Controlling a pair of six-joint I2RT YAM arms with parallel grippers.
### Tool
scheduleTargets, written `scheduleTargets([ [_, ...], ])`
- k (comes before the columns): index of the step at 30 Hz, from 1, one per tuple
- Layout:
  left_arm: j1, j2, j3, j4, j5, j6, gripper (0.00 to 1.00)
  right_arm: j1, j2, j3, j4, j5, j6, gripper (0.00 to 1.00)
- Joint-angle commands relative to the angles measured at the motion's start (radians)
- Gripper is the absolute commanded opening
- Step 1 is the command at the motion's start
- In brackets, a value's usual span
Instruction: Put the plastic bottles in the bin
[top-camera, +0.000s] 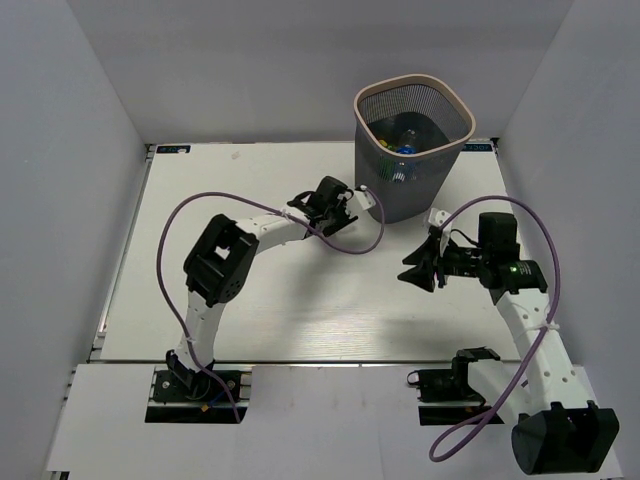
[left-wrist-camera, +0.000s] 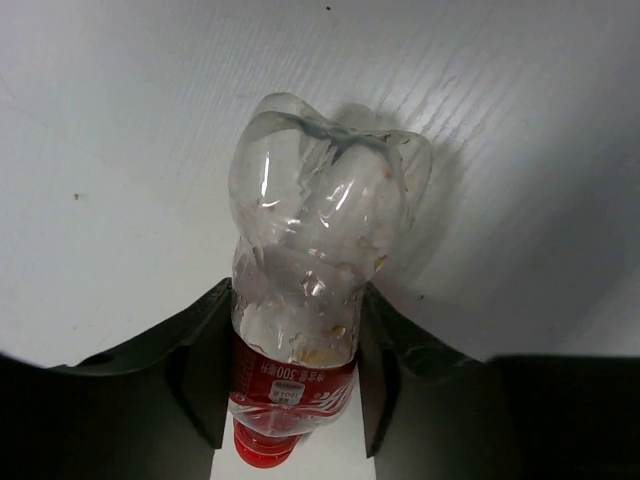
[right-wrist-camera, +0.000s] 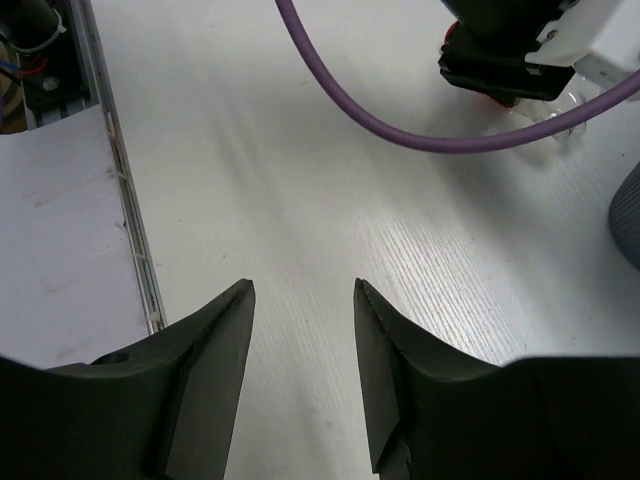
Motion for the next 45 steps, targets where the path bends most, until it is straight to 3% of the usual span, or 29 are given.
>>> scheduleTargets([
  [1, 0.007, -0.075, -0.031, -0.049, 0.117, -0.07, 0.27, -0.005, -0.02, -0.025, 0.021, -0.025, 0.018, 0.5],
  [5, 0.007, -0.242, -0.168, 0.017, 0.126, -0.165, 0.24, -0.002, -0.012, -0.052, 0.013, -0.002, -0.012, 0.53],
  [7, 0.007, -0.429, -0.246, 0.074, 0.144, -0.234, 0.24, 0.001, -0.005, -0.075, 0.009, 0.039, -0.046, 0.67],
  [9, 0.007, -0.601, -0.278, 0.111, 0.19, -0.268, 0.24, 0.0, 0.011, -0.121, 0.006, 0.064, -0.078, 0.7],
  [11, 0.007, -0.674, -0.278, 0.149, 0.264, -0.304, 0.25, 0.001, 0.034, -0.141, 0.012, 0.093, -0.11, 0.56],
  [12, 0.007, -0.694, -0.245, 0.149, 0.293, -0.322, 0.25, 0.004, 0.072, -0.17, 0.015, 0.098, -0.141, 0.4],
  [13, 0.007, -0.707, -0.223, 0.166, 0.348, -0.346, 0.25, 0.003, 0.081, -0.175, 0.013, 0.097, -0.173, 0.01],
  [14, 0.007, -0.707, -0.199, 0.183, 0.37, -0.36, 0.25, 0.004, 0.098, -0.183, 0.019, 0.101, -0.182, 0.0],
  [18, 0.007, -0.667, -0.108, 0.348, 0.465, -0.48, 0.28, 0.014, 0.185, -0.178, 0.048, 0.149, -0.195, 0.0],
  [20, 0.007, -0.626, -0.067, 0.498, 0.476, -0.57, 0.33, 0.014, 0.198, -0.172, 0.067, 0.181, -0.189, 0.09],
  [23, 0.007, -0.471, 0.049, 0.63, 0.494, -0.653, 0.36, 0.02, 0.208, -0.169, 0.096, 0.215, -0.16, 0.18],
  [26, -0.002, -0.311, 0.161, 0.757, 0.47, -0.742, 0.37, 0.023, 0.212, -0.164, 0.101, 0.218, -0.143, 0.2],
  [30, -0.002, -0.164, 0.298, 0.851, 0.436, -0.851, 0.37, 0.026, 0.182, -0.193, 0.105, 0.23, -0.147, 0.2],
  [34, 0.007, -0.078, 0.41, 0.836, 0.405, -0.9, 0.38, 0.024, 0.144, -0.229, 0.105, 0.248, -0.152, 0.24],
  [40, 0.016, -0.058, 0.335, 1.061, 0.431, -1.132, 0.38, 0.023, 0.133, -0.233, 0.112, 0.247, -0.149, 0.26],
  [45, 0.016, 0.0, 0.392, 1.16, 0.376, -1.222, 0.39, 0.023, 0.141, -0.235, 0.118, 0.247, -0.153, 0.26],
])
